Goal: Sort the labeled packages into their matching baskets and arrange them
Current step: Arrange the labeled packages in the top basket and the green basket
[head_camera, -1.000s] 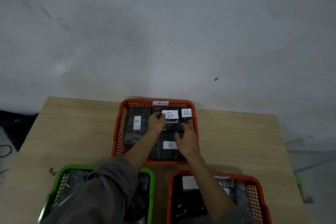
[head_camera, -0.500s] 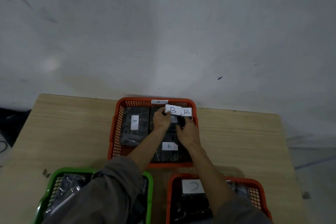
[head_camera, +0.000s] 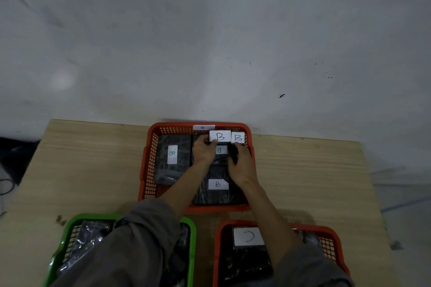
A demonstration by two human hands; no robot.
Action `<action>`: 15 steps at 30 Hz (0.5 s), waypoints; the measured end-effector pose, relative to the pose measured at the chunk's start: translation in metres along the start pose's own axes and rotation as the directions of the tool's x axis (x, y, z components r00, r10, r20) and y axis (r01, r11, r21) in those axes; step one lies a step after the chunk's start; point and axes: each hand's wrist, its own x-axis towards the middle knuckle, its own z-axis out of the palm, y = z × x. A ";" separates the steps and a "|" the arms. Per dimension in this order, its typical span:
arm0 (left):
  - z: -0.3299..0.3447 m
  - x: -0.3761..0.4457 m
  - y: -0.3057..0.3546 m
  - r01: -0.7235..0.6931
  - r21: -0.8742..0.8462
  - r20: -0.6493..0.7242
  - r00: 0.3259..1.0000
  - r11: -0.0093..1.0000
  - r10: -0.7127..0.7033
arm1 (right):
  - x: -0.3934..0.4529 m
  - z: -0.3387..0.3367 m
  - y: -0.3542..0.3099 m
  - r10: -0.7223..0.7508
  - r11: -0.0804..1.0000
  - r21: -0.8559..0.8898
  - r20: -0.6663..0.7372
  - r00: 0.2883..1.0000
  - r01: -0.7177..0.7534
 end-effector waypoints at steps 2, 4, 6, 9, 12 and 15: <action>0.000 0.000 0.000 -0.002 0.008 0.001 1.000 1.000 0.002 | -0.001 0.002 0.001 0.034 0.999 0.007 -0.012 0.999 -0.033; 0.000 0.001 0.000 0.004 0.014 0.004 1.000 1.000 -0.004 | 0.000 0.004 -0.001 0.072 0.996 0.055 -0.005 0.997 -0.072; 0.001 0.003 -0.001 0.009 0.017 0.005 1.000 1.000 -0.009 | 0.003 0.005 -0.001 0.081 0.993 0.090 0.011 0.997 -0.081; 0.001 0.004 -0.001 0.009 0.011 0.004 1.000 1.000 -0.009 | 0.007 0.003 -0.002 0.082 0.983 0.162 0.016 0.997 -0.083; 0.001 0.005 -0.003 -0.003 -0.007 -0.002 1.000 1.000 0.003 | 0.007 0.002 -0.005 0.148 0.878 0.448 0.077 0.986 -0.166; -0.002 0.005 -0.005 -0.012 -0.027 -0.008 1.000 1.000 0.012 | 0.010 0.005 -0.011 0.215 0.729 0.642 0.116 0.970 -0.238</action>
